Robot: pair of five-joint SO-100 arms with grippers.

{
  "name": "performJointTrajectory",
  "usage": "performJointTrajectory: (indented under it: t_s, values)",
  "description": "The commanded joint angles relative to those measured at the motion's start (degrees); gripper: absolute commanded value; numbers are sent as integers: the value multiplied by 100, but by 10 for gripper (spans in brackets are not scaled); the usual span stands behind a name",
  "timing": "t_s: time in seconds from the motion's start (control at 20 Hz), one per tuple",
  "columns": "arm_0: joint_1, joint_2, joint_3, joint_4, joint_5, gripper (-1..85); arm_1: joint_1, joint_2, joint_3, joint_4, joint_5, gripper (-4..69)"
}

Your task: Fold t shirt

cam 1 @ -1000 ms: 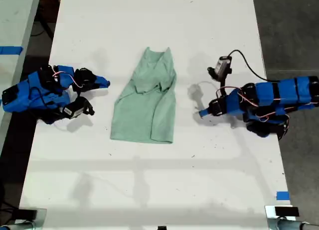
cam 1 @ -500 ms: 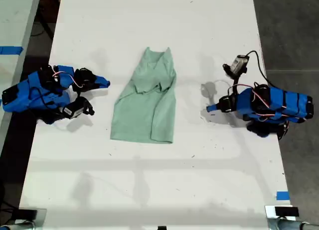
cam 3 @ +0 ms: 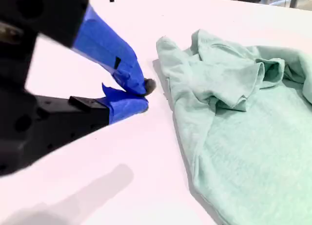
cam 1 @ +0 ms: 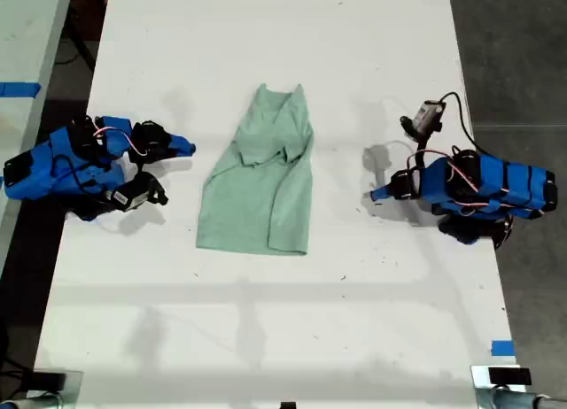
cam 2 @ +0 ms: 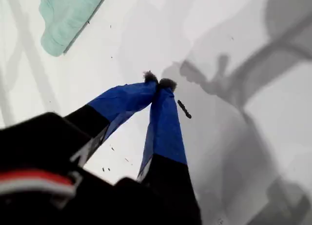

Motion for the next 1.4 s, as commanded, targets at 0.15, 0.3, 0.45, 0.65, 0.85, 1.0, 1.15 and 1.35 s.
performJointTrajectory:
  t_s: [0.15,0.3,0.45,0.65,0.85,1.0,1.15,1.35]
  values:
    - [-88,44,220,-18,44,-3,62,97,352,53,202,12]
    - [-97,44,220,-18,53,-3,70,97,352,70,220,12]
    - [-237,44,220,-18,88,-3,114,97,352,88,211,12]
    - [-255,44,220,-18,105,-3,105,97,352,88,202,12]
    - [-229,44,220,-18,105,-3,97,97,352,88,211,12]
    - [-211,44,220,-18,105,-3,97,97,352,97,220,12]
    - [-202,44,220,-18,105,-3,70,97,352,97,246,12]
    - [-193,44,220,-18,105,-3,70,97,352,97,246,12]
